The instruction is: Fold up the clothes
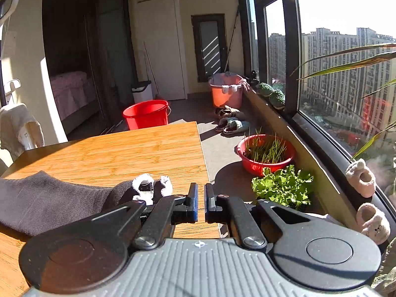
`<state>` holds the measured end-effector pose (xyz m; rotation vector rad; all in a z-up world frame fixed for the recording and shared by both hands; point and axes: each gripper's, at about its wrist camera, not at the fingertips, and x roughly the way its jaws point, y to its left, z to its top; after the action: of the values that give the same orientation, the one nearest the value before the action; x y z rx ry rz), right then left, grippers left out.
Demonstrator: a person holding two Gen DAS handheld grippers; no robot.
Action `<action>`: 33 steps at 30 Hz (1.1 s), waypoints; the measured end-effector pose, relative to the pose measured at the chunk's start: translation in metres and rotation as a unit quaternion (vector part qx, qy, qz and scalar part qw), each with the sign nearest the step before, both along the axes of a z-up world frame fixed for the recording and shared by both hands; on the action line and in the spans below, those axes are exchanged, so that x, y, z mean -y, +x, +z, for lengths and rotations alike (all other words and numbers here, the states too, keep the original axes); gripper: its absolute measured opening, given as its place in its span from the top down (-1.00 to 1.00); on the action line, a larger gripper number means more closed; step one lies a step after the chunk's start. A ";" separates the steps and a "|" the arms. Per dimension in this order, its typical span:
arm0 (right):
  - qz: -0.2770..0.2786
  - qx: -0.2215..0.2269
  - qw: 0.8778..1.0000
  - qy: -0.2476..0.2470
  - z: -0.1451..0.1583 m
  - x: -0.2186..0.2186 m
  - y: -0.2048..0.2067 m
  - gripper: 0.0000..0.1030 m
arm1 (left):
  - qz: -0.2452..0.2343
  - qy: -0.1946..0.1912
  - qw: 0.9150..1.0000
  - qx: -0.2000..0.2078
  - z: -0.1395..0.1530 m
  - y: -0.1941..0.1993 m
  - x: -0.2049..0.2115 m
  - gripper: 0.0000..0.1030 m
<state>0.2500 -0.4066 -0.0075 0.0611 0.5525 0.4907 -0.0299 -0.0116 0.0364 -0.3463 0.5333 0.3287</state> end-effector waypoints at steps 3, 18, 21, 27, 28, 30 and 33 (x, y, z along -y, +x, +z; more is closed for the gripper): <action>0.021 -0.021 0.999 0.042 0.000 -0.001 -0.005 0.22 | -0.019 0.000 0.999 0.028 0.014 0.012 0.013 -0.46; 0.116 0.058 0.991 -0.013 0.042 -0.062 0.001 0.82 | -0.045 -0.039 0.998 -0.035 -0.040 0.091 0.045 -0.84; 0.085 -0.002 0.995 -0.042 0.003 -0.057 0.019 0.81 | -0.041 -0.043 0.997 -0.041 -0.049 0.089 0.040 -0.84; -0.007 -0.049 0.999 -0.006 -0.026 -0.012 0.017 0.76 | -0.040 -0.013 0.997 -0.064 -0.047 0.088 0.049 -0.86; -0.010 -0.062 0.998 0.031 -0.023 -0.001 0.016 0.70 | -0.034 -0.014 0.997 -0.067 -0.044 0.089 0.050 -0.86; -0.012 -0.083 0.992 0.092 -0.020 0.013 0.012 0.43 | -0.037 -0.031 0.997 -0.056 -0.038 0.093 0.057 -0.88; -0.006 -0.117 0.982 0.145 -0.025 0.015 0.012 0.12 | -0.060 -0.050 0.996 -0.038 -0.031 0.111 0.076 -0.94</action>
<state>0.2616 -0.4219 -0.0326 0.4045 0.7062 0.5529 0.0809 -0.0878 0.0053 -0.3969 0.6439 0.2000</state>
